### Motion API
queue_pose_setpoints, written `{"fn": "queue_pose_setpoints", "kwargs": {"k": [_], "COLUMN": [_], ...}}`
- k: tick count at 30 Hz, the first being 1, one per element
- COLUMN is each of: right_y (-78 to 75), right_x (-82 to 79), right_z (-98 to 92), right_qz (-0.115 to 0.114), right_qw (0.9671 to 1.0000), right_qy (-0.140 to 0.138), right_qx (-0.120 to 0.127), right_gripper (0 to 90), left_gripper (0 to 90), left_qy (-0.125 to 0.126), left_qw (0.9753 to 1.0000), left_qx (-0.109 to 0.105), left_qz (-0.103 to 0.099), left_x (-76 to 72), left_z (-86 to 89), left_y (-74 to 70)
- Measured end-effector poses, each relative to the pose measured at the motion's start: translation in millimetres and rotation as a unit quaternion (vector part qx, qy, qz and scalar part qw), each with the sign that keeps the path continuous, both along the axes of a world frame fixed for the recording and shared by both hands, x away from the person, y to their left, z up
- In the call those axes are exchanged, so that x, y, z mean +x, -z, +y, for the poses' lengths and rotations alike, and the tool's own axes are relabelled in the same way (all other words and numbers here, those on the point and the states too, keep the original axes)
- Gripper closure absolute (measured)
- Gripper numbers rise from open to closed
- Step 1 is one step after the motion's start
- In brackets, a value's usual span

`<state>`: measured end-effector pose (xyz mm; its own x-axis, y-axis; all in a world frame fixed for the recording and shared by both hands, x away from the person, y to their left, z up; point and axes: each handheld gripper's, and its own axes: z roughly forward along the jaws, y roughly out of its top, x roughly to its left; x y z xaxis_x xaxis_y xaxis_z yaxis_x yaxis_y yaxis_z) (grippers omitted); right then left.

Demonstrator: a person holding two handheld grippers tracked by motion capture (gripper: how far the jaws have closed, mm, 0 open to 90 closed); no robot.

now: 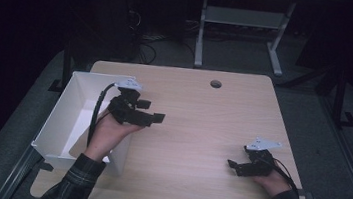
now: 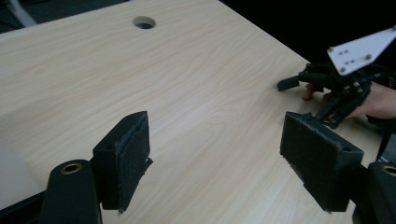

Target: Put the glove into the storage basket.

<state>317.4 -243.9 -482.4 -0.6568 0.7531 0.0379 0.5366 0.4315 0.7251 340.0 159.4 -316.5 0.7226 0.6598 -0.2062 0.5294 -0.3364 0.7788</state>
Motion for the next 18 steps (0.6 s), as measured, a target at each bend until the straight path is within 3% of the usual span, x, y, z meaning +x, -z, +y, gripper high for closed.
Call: {"fn": "queue_pose_setpoints", "kwargs": {"k": [11, 18], "right_y": [0.0, -0.1], "right_x": [0.0, 0.0], "right_z": [0.0, -0.3], "right_qz": [0.0, 0.0], "right_qw": [1.0, 1.0], "right_qy": [-0.001, -0.003], "right_qx": [0.0, -0.003], "right_gripper": [12.8, 12.8], "left_gripper": [23.6, 23.7], "left_qy": [0.024, 0.042], "left_qw": [0.9995, 0.9988], "left_qx": [0.021, 0.024], "left_qz": [0.001, -0.005], "left_x": [-11.1, -12.6], "left_z": [-45.5, -60.2], "left_y": [35.9, 65.5]}}
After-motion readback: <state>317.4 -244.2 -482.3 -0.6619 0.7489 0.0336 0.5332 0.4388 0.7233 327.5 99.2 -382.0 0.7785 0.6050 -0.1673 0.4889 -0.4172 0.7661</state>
